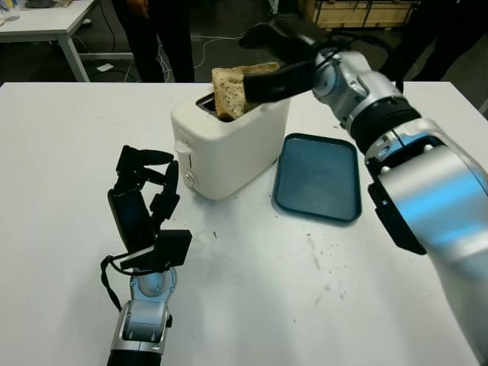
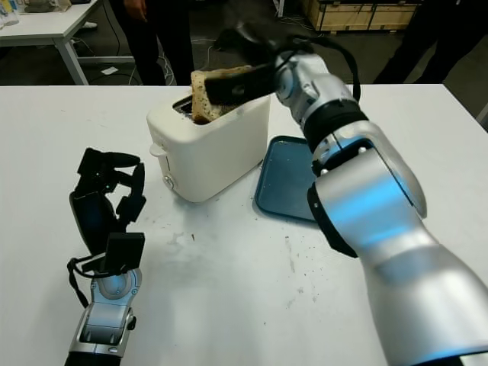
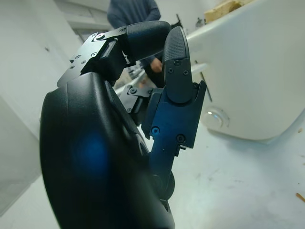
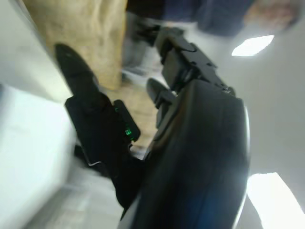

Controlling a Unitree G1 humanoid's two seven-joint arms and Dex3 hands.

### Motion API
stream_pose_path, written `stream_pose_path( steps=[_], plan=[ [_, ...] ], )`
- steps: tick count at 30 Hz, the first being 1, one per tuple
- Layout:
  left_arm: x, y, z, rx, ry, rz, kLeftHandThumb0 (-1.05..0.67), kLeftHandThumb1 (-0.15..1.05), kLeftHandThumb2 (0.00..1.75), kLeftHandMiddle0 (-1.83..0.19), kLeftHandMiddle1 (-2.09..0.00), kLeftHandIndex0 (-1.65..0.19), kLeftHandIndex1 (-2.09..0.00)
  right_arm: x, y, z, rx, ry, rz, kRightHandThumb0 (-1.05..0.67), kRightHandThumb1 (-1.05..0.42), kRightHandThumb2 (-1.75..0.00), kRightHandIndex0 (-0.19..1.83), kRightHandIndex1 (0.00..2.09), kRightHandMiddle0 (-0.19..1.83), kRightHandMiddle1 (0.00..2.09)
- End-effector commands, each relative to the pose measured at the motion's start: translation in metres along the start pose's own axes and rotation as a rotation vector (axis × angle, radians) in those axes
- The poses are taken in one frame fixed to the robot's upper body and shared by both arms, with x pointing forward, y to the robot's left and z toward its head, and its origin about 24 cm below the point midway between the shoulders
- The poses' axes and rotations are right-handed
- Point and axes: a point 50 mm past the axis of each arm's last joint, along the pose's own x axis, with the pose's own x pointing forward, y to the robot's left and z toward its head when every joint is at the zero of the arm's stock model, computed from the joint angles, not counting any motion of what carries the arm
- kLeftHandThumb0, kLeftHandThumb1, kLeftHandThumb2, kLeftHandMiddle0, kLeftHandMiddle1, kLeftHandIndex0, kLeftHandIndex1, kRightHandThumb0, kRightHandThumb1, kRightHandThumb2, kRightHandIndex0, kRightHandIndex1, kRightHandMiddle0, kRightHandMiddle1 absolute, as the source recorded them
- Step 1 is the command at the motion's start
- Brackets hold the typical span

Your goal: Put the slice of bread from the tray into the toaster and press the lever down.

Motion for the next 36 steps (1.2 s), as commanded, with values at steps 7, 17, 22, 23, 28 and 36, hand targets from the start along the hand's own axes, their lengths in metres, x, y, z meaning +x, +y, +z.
stream_pose_path(
  steps=[7,17,22,23,28,36],
  plan=[
    [-0.005,-0.007,0.001,-0.033,0.029,0.013,-0.49,0.92,0.34,-0.65,-1.73,-0.47,-1.46,0.011,-0.047,0.022,-0.503,-0.243,-0.232,-0.11,-0.77,-0.01,0.36,0.39,0.59,0.0],
    [-0.005,-0.008,0.002,-0.045,0.032,0.018,-0.49,0.92,0.34,-0.65,-1.73,-0.47,-1.47,0.016,-0.042,0.044,-0.664,-0.344,-0.209,-0.24,-0.75,0.0,0.14,0.53,0.45,0.0],
    [-0.004,-0.007,0.002,-0.04,0.022,0.02,-0.48,0.92,0.35,-0.65,-1.73,-0.47,-1.46,0.017,-0.036,0.051,-0.685,-0.37,-0.172,-0.2,-0.77,0.0,0.25,0.41,0.44,0.0],
    [-0.004,-0.007,0.002,-0.041,0.02,0.02,-0.48,0.92,0.35,-0.65,-1.73,-0.47,-1.46,0.017,-0.035,0.053,-0.681,-0.375,-0.169,-0.21,-0.77,0.0,0.28,0.39,0.46,0.01],
    [-0.003,-0.006,0.003,-0.045,0.02,0.023,-0.48,0.92,0.36,-0.64,-1.73,-0.46,-1.45,0.017,-0.03,0.059,-0.687,-0.402,-0.165,-0.21,-0.77,0.0,0.28,0.36,0.47,0.01],
    [-0.002,-0.006,0.004,-0.049,0.016,0.038,-0.48,0.92,0.35,-0.64,-1.74,-0.47,-1.45,0.016,-0.02,0.065,-0.671,-0.441,-0.119,-0.33,-0.77,-0.01,0.29,0.42,0.52,0.02]
  ],
)
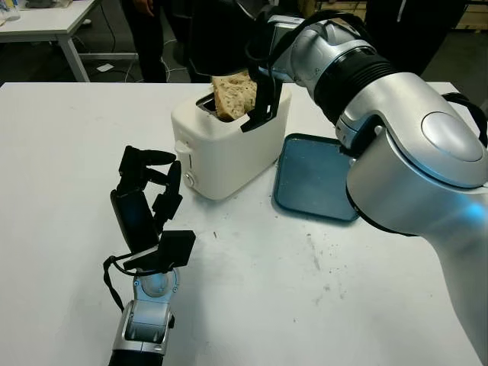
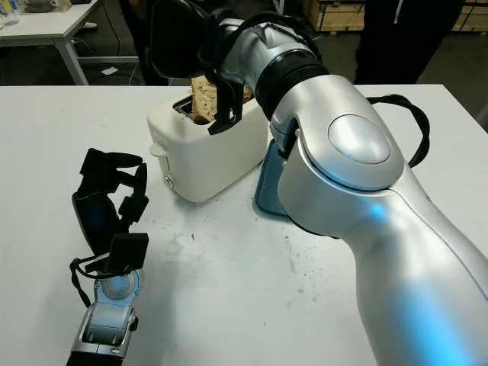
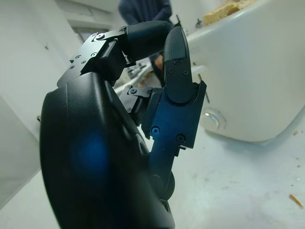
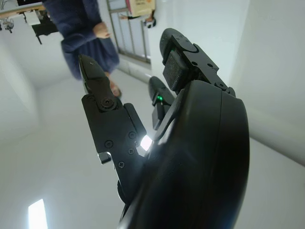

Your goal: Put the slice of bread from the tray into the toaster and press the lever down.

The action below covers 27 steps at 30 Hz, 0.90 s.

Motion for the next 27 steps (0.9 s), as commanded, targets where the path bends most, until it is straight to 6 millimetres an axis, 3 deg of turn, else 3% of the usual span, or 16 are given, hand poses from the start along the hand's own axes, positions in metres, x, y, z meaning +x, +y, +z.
stream_pose_path(
  steps=[1,5,11,16,21,27],
  plan=[
    [-0.001,-0.005,0.004,-0.025,0.005,0.025,-0.48,0.92,0.35,-0.65,-1.74,-0.47,-1.45,-0.001,0.006,0.009,-0.004,-0.046,0.024,-0.37,-0.77,-0.01,0.28,0.43,0.52,0.02],
    [-0.001,-0.004,0.004,-0.02,0.008,0.029,-0.48,0.92,0.36,-0.65,-1.74,-0.47,-1.46,-0.004,0.013,0.017,0.011,-0.083,0.026,-0.37,-0.73,-0.01,0.18,0.61,0.56,0.03],
    [-0.001,-0.006,0.005,-0.019,0.004,0.029,-0.48,0.92,0.35,-0.65,-1.74,-0.46,-1.47,-0.011,0.023,0.027,0.072,-0.126,0.057,-0.27,-0.78,-0.01,0.21,0.54,0.69,0.04],
    [-0.001,-0.005,0.004,-0.011,0.001,0.027,-0.47,0.92,0.35,-0.65,-1.74,-0.46,-1.47,-0.017,0.031,0.034,0.119,-0.169,0.086,-0.38,-0.77,0.0,0.26,0.55,0.87,0.08],
    [-0.001,-0.006,0.005,-0.018,0.005,0.031,-0.48,0.92,0.35,-0.64,-1.74,-0.46,-1.47,-0.021,0.037,0.044,0.141,-0.226,0.093,-0.56,-0.73,0.0,0.28,0.59,0.9,0.06],
    [-0.001,-0.007,0.005,-0.02,0.003,0.034,-0.5,0.92,0.35,-0.65,-1.74,-0.47,-1.48,-0.022,0.041,0.053,0.138,-0.236,0.105,-0.46,-0.74,-0.01,0.27,0.61,0.89,0.03]
  ],
)
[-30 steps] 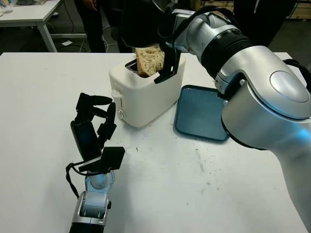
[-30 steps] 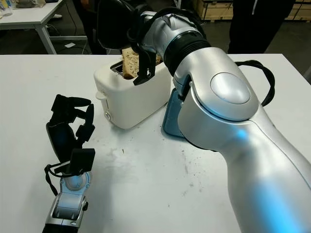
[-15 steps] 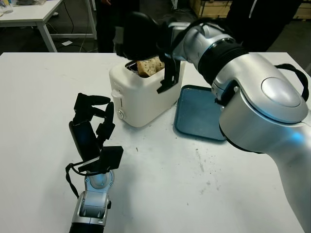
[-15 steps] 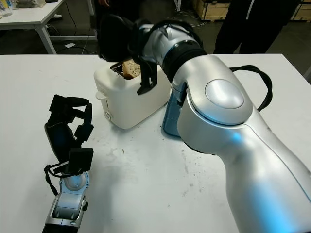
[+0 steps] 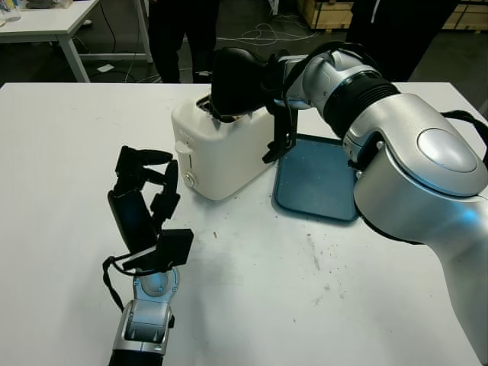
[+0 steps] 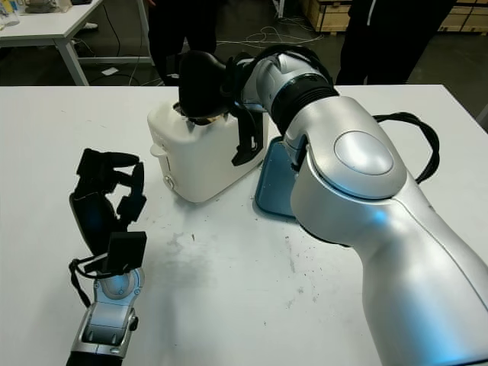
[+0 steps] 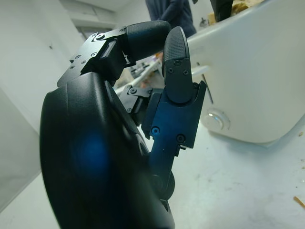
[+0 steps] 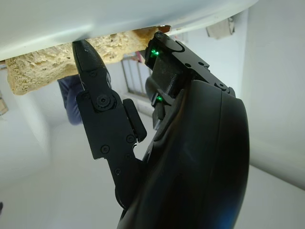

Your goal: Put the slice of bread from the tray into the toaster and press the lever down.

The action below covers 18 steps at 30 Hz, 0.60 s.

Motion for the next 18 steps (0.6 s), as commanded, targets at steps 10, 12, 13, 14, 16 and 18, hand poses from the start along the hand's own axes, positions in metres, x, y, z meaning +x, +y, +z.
stream_pose_path(
  steps=[10,12,13,14,16,18],
  plan=[
    [-0.003,-0.007,0.004,-0.042,0.017,0.026,-0.5,0.92,0.35,-0.65,-1.74,-0.47,-1.47,0.01,0.01,0.023,-0.061,-0.041,0.052,-0.34,-0.81,-0.01,0.44,0.82,0.98,0.04],
    [-0.003,-0.007,0.004,-0.04,0.02,0.026,-0.5,0.92,0.35,-0.64,-1.74,-0.47,-1.46,0.012,0.009,0.024,-0.133,-0.058,0.058,-0.39,-0.84,-0.01,0.63,1.09,1.09,0.07],
    [-0.003,-0.007,0.004,-0.04,0.021,0.027,-0.5,0.92,0.35,-0.64,-1.74,-0.47,-1.46,0.013,0.008,0.024,-0.177,-0.068,0.06,-0.4,-0.85,-0.01,0.71,1.24,1.12,0.08],
    [-0.003,-0.007,0.004,-0.037,0.02,0.027,-0.5,0.92,0.35,-0.64,-1.74,-0.47,-1.46,0.014,0.008,0.025,-0.214,-0.076,0.047,-0.41,-0.86,0.0,0.77,1.36,1.15,0.1],
    [-0.003,-0.006,0.004,-0.034,0.021,0.033,-0.5,0.92,0.35,-0.64,-1.74,-0.47,-1.46,0.015,0.006,0.025,-0.234,-0.08,0.021,-0.61,-0.9,-0.15,1.06,1.66,0.96,1.2],
    [-0.003,-0.006,0.004,-0.037,0.019,0.034,-0.49,0.92,0.35,-0.65,-1.74,-0.47,-1.46,0.014,0.005,0.024,-0.226,-0.078,0.008,-0.65,-0.92,-0.38,1.13,1.72,0.86,1.6]
  ],
)
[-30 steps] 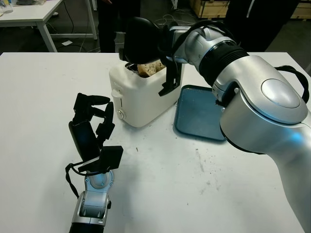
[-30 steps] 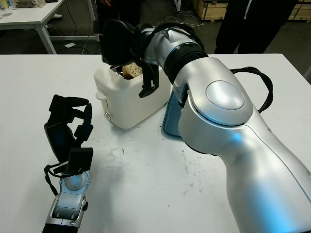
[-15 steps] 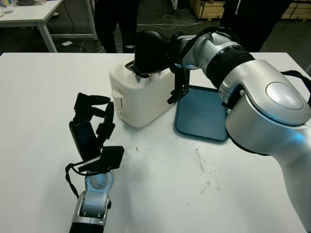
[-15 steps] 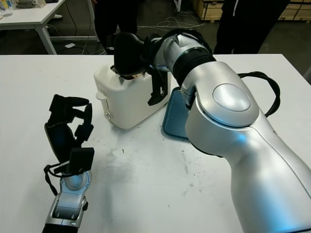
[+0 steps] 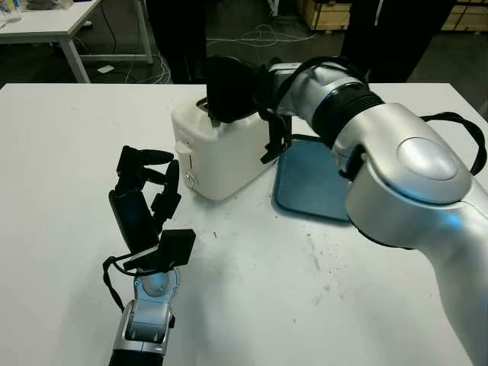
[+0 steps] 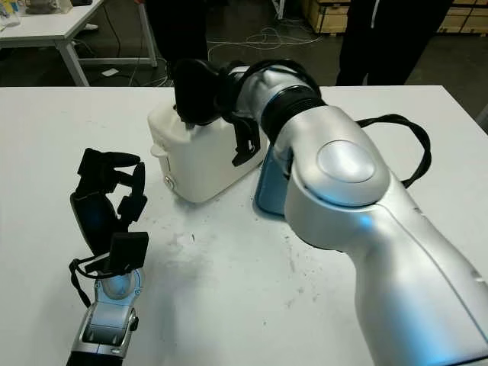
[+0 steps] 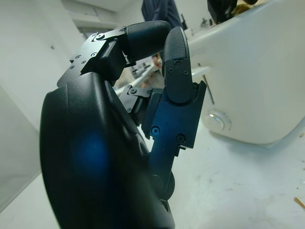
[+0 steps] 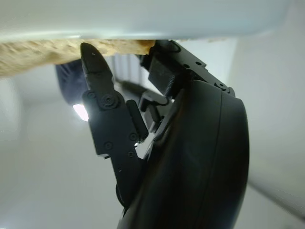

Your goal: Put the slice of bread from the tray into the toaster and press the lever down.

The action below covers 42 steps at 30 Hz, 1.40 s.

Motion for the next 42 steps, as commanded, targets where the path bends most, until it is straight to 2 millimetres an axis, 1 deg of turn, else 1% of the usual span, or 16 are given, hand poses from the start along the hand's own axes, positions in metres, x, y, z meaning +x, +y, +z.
stream_pose_path(
  steps=[1,3,6,9,12,14,17,18,19,20,21,23,28,31,39,42],
  plan=[
    [-0.003,-0.006,0.003,-0.038,0.019,0.022,-0.49,0.92,0.35,-0.65,-1.74,-0.47,-1.46,0.0,0.005,0.013,0.017,-0.048,0.017,-0.65,-0.92,-0.49,1.14,1.74,0.83,1.69],
    [-0.003,-0.005,0.003,-0.039,0.019,0.02,-0.49,0.92,0.34,-0.65,-1.74,-0.47,-1.46,-0.001,0.005,0.008,0.007,-0.032,0.015,-0.64,-0.92,-0.56,1.13,1.74,0.8,1.73],
    [-0.003,-0.005,0.002,-0.039,0.016,0.016,-0.49,0.92,0.35,-0.64,-1.74,-0.47,-1.46,-0.005,0.005,0.0,0.003,0.008,-0.015,-0.63,-0.92,-0.54,1.13,1.75,0.76,1.74],
    [-0.003,-0.005,0.002,-0.036,0.019,0.012,-0.49,0.92,0.35,-0.65,-1.73,-0.47,-1.45,-0.01,0.005,-0.01,0.018,0.064,-0.047,-0.63,-0.92,-0.47,1.16,1.75,0.8,1.75],
    [-0.004,-0.006,0.002,-0.035,0.022,0.009,-0.49,0.92,0.35,-0.65,-1.72,-0.48,-1.45,-0.017,0.005,-0.025,0.053,0.134,-0.056,-0.6,-0.92,-0.47,1.16,1.75,0.8,1.75],
    [-0.004,-0.006,0.002,-0.042,0.025,0.005,-0.49,0.92,0.35,-0.64,-1.72,-0.47,-1.44,-0.021,0.005,-0.033,0.052,0.172,-0.068,-0.61,-0.92,-0.44,1.16,1.75,0.77,1.75],
    [-0.004,-0.006,0.001,-0.045,0.026,0.002,-0.48,0.92,0.35,-0.64,-1.71,-0.47,-1.44,-0.028,0.005,-0.045,0.059,0.229,-0.095,-0.63,-0.92,-0.46,1.15,1.75,0.75,1.75],
    [-0.005,-0.006,0.001,-0.046,0.028,0.001,-0.49,0.92,0.35,-0.64,-1.71,-0.47,-1.44,-0.031,0.005,-0.048,0.078,0.248,-0.105,-0.64,-0.92,-0.41,1.15,1.75,0.76,1.75],
    [-0.005,-0.006,0.001,-0.048,0.029,0.001,-0.49,0.92,0.35,-0.64,-1.71,-0.47,-1.44,-0.033,0.006,-0.05,0.092,0.262,-0.109,-0.63,-0.92,-0.31,1.15,1.75,0.73,1.65],
    [-0.005,-0.006,0.001,-0.05,0.03,0.001,-0.48,0.92,0.35,-0.64,-1.71,-0.47,-1.44,-0.034,0.006,-0.052,0.103,0.278,-0.111,-0.63,-0.92,-0.27,1.15,1.75,0.72,1.63],
    [-0.005,-0.006,0.001,-0.055,0.032,0.001,-0.48,0.92,0.35,-0.64,-1.71,-0.47,-1.44,-0.036,0.007,-0.054,0.118,0.295,-0.113,-0.63,-0.92,-0.27,1.16,1.75,0.71,1.68],
    [-0.005,-0.006,0.0,-0.05,0.031,0.0,-0.48,0.92,0.34,-0.63,-1.71,-0.47,-1.44,-0.039,0.008,-0.059,0.144,0.327,-0.109,-0.62,-0.92,-0.35,1.17,1.75,0.74,1.73],
    [-0.005,-0.006,-0.001,-0.031,0.028,-0.005,-0.48,0.92,0.35,-0.64,-1.71,-0.47,-1.44,-0.044,0.01,-0.065,0.207,0.375,-0.093,-0.62,-0.92,-0.38,1.14,1.75,0.76,1.74],
    [-0.006,-0.007,-0.001,-0.036,0.036,-0.007,-0.48,0.92,0.35,-0.64,-1.71,-0.47,-1.44,-0.046,0.011,-0.069,0.217,0.396,-0.082,-0.62,-0.92,-0.43,1.12,1.75,0.76,1.75],
    [-0.006,-0.008,0.0,-0.051,0.035,-0.003,-0.48,0.92,0.34,-0.64,-1.72,-0.47,-1.45,-0.048,0.012,-0.069,0.308,0.449,-0.111,-0.59,-0.92,-0.33,1.13,1.75,0.77,1.75],
    [-0.005,-0.008,0.001,-0.045,0.031,-0.003,-0.48,0.92,0.34,-0.63,-1.73,-0.47,-1.45,-0.047,0.012,-0.068,0.307,0.451,-0.119,-0.59,-0.92,-0.32,1.14,1.75,0.77,1.75]
  ],
)
